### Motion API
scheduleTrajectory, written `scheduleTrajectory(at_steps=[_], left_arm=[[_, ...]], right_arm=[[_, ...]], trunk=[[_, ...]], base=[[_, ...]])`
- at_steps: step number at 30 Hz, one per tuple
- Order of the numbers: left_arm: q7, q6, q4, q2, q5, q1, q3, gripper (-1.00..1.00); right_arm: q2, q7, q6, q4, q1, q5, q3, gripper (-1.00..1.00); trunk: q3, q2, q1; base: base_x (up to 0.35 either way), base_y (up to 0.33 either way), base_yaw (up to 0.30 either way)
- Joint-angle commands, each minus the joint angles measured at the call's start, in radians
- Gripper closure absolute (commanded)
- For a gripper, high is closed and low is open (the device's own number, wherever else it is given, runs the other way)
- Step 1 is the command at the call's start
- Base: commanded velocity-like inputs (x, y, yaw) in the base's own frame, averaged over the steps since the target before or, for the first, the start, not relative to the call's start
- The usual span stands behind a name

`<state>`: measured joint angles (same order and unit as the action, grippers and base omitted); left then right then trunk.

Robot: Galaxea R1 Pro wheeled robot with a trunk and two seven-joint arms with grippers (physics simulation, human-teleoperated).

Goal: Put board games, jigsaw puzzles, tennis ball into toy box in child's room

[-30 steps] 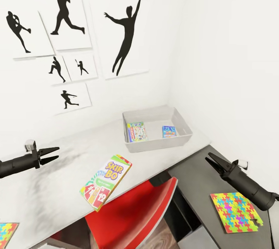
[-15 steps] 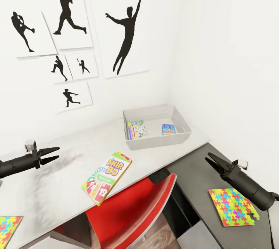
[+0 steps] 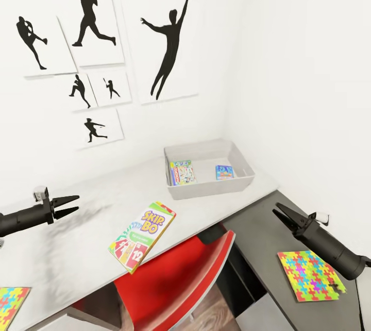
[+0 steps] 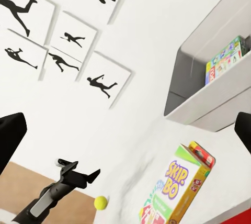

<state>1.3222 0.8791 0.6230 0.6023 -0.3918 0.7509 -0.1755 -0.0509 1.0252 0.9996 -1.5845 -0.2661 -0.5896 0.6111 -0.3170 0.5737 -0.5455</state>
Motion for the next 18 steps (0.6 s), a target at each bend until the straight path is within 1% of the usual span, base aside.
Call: scheduleTrajectory(at_steps=[1,6,18], left_arm=[[0.002,0.009,0.0,0.0,-0.002,0.001,0.0,-1.0],[0.002,0.009,0.0,-0.002,-0.003,0.001,0.001,-1.0],[0.002,0.009,0.0,-0.004,-0.002,0.001,0.001,-1.0]], right_arm=[[0.0,0.004,0.004,0.0,-0.001,0.002,0.001,-1.0],[0.0,0.005,0.004,0.0,-0.001,0.002,0.001,-1.0],[-0.001,0.008,0.004,-0.001,-0.001,0.002,0.002,-1.0]], trunk=[[0.0,0.001,0.0],[0.007,0.001,0.0],[0.025,0.001,0.0]], base=[[0.0,0.0,0.095],[-0.021,0.0,0.137],[-0.113,0.0,0.166]])
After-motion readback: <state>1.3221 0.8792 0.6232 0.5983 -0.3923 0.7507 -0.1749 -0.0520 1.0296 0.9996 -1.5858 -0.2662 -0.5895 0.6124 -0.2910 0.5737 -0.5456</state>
